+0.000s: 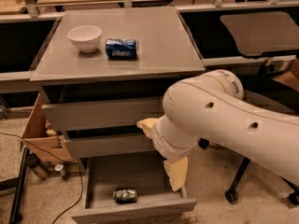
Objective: Pick green can from bottom drawer and place on counter
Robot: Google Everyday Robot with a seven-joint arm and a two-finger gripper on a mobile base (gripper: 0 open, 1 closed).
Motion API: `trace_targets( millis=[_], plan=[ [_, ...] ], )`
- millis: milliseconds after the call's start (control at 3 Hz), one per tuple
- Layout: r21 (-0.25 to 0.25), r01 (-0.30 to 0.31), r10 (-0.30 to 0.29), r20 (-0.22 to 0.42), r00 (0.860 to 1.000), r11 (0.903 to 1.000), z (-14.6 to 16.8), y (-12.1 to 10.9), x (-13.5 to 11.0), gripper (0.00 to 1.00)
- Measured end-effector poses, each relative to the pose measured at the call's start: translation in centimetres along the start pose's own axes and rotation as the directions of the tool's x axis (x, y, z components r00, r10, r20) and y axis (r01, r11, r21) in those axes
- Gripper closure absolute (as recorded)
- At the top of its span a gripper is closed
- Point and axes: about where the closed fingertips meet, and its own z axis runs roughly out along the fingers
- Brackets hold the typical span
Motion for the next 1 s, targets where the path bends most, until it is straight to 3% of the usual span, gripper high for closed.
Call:
trace_targets(
  millis=[333, 667, 1000],
  plan=[
    [-0.015, 0.025, -0.025, -0.016, 1.0, 0.9996, 1.9, 0.0, -0.4, 0.0],
    [-0.044, 0.08, -0.081, -0.018, 0.997, 0.9958, 7.0, -0.6, -1.3, 0.0],
    [-0.066, 0.161, -0.162, 0.001, 0.987, 0.9847, 15.0, -1.8, -1.9, 0.0]
  ],
)
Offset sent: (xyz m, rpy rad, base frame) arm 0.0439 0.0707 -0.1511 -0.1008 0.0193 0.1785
